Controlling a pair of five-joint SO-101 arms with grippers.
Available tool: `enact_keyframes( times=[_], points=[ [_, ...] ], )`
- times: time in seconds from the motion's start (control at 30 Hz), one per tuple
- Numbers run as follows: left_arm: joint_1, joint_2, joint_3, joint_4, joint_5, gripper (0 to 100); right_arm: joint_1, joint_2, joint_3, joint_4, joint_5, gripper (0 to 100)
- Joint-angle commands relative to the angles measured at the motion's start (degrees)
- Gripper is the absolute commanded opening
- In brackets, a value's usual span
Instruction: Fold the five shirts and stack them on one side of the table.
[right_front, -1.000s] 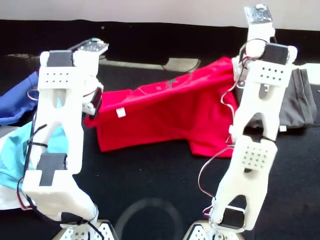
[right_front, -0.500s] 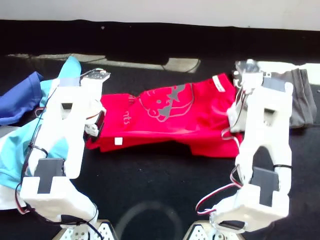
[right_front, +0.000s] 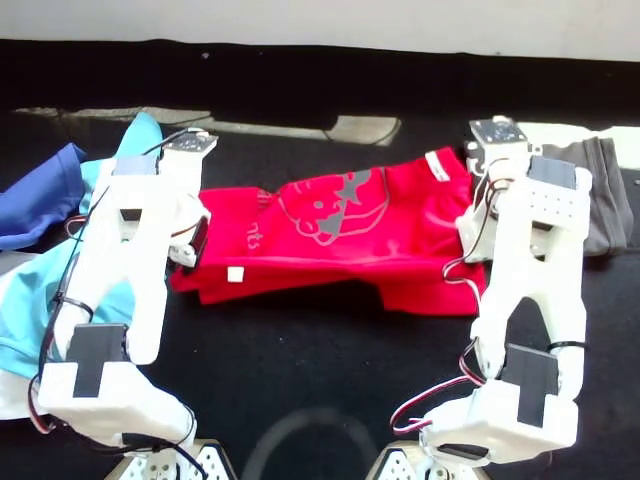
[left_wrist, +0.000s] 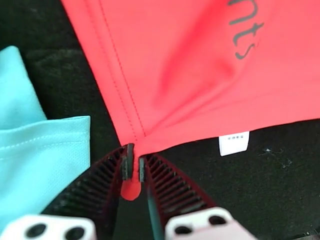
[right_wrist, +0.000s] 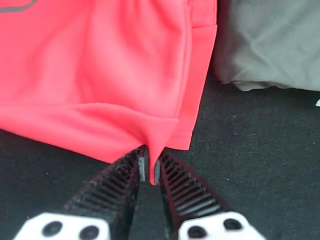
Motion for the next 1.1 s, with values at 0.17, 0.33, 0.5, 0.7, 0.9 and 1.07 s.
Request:
enact_keyframes(
  times=[0.17,0.33,0.5,0.7,0.9,1.07],
  points=[
    [0.22,5.58,2.86,-8.00,-0.09,1,2.95,9.27,-3.38,-4.88,0.70,0.8],
    [0.40,6.99,2.77,-7.91,-0.26,6,3.03,11.65,-3.82,-4.88,0.79,3.7],
    [0.40,4.70,-1.36,-1.67,-0.35,19,2.95,6.20,-3.91,-1.89,0.79,11.9],
    [0.22,-2.68,-15.60,8.70,-0.35,19,2.68,-5.85,-3.82,-0.57,0.70,11.8],
    [0.75,-2.51,-19.47,5.98,-0.09,17,0.66,-9.54,-3.47,-3.12,0.35,11.6],
    [3.91,8.48,-17.80,-2.37,0.09,3,-6.64,-5.58,-1.27,-11.56,0.26,1.8]
  ],
)
